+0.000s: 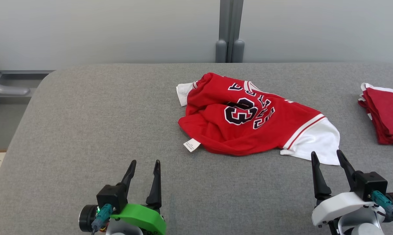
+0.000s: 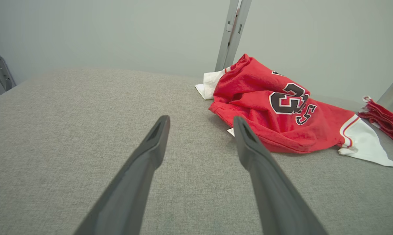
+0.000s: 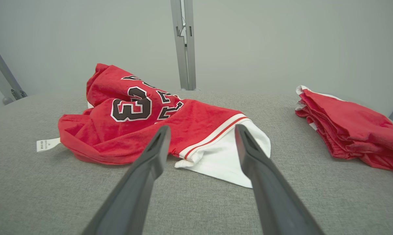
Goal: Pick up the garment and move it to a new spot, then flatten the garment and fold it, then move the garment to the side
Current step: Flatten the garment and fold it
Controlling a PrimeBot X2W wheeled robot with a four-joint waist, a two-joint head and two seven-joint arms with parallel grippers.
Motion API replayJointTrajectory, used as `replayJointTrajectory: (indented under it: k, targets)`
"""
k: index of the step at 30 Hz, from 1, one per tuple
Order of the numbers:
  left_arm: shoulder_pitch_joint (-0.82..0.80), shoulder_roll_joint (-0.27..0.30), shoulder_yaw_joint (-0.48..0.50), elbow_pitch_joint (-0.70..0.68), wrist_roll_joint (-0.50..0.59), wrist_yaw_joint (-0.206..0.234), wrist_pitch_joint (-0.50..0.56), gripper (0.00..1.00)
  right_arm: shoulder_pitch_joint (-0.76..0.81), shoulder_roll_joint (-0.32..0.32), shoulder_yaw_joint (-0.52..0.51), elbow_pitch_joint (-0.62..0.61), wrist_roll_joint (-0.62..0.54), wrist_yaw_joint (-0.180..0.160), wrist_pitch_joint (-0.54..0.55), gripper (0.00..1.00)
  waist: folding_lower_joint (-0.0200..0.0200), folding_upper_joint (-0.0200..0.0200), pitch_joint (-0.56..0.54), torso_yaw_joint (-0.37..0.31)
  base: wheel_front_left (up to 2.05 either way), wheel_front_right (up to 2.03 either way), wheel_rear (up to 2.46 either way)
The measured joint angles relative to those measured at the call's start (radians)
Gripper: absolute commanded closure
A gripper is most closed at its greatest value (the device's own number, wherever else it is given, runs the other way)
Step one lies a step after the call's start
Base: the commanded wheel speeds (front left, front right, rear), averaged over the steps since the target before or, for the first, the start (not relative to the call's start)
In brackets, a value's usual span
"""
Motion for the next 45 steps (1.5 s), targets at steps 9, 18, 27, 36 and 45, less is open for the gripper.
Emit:
replayJointTrajectory:
  k: [9, 18, 27, 36, 45]
  targets:
    - [-0.003, -0.003, 0.013, 0.004, 0.011, -0.005, 0.0, 0.0, -0.008, 0.0, 0.002, 0.008, 0.004, 0.0, -0.003, 0.0, 0.0, 0.0, 0.0, 0.001, 0.0, 0.0, 0.0]
    - [-0.046, -0.004, -0.003, 0.045, 0.019, -0.019, 0.016, 0.0, -0.014, 0.0, 0.007, 0.014, 0.008, 0.0, -0.006, 0.0, 0.0, 0.0, 0.014, -0.003, 0.0, 0.0, 0.0]
    - [-0.293, -0.006, -0.049, 0.163, -0.09, -0.068, 0.195, 0.0, -0.064, 0.0, 0.031, 0.003, -0.009, 0.0, 0.011, 0.0, 0.0, 0.0, 0.066, -0.021, 0.0, 0.0, 0.0]
    - [-0.514, -0.008, -0.085, 0.389, -0.172, -0.031, 0.365, 0.0, -0.131, 0.001, 0.058, 0.024, -0.018, 0.0, 0.016, 0.0, 0.0, 0.0, 0.137, -0.094, 0.0, 0.0, 0.0]
    - [-0.605, -0.008, -0.036, 0.541, -0.247, 0.012, 0.392, 0.0, -0.18, 0.0, 0.04, 0.078, -0.044, 0.0, 0.008, 0.0, 0.0, 0.0, 0.214, -0.171, 0.0, 0.0, 0.0]
